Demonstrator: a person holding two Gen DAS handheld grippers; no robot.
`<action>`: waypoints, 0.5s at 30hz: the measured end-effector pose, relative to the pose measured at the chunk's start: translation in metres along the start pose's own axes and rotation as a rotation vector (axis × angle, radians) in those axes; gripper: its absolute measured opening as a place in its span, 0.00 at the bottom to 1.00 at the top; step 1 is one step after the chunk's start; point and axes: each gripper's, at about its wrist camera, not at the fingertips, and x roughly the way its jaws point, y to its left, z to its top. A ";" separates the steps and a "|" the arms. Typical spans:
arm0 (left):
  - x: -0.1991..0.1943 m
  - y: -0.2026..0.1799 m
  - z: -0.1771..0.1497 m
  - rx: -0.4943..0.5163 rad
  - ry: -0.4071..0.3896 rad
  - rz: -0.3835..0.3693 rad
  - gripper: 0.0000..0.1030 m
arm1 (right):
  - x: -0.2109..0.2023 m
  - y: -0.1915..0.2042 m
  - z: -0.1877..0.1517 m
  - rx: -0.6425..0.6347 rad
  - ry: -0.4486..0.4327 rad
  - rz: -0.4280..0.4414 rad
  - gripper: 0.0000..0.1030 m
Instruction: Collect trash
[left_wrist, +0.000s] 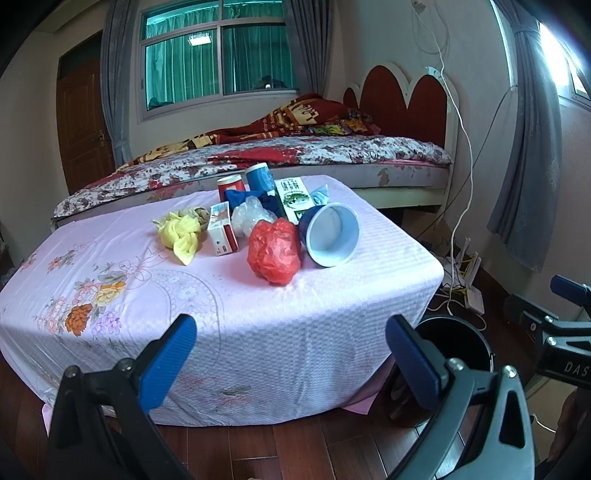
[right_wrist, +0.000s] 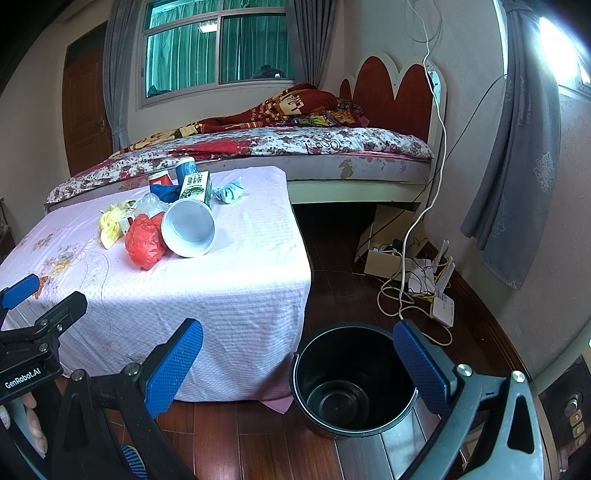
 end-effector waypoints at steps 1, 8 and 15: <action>0.000 0.000 0.000 -0.001 0.001 -0.001 0.99 | 0.000 0.000 0.000 0.000 0.000 0.000 1.00; -0.001 0.000 0.000 -0.002 0.000 -0.002 0.99 | 0.000 0.000 0.000 0.001 0.000 0.000 1.00; 0.002 0.006 0.000 -0.012 0.004 0.003 0.99 | 0.000 0.001 0.000 0.000 0.002 0.011 1.00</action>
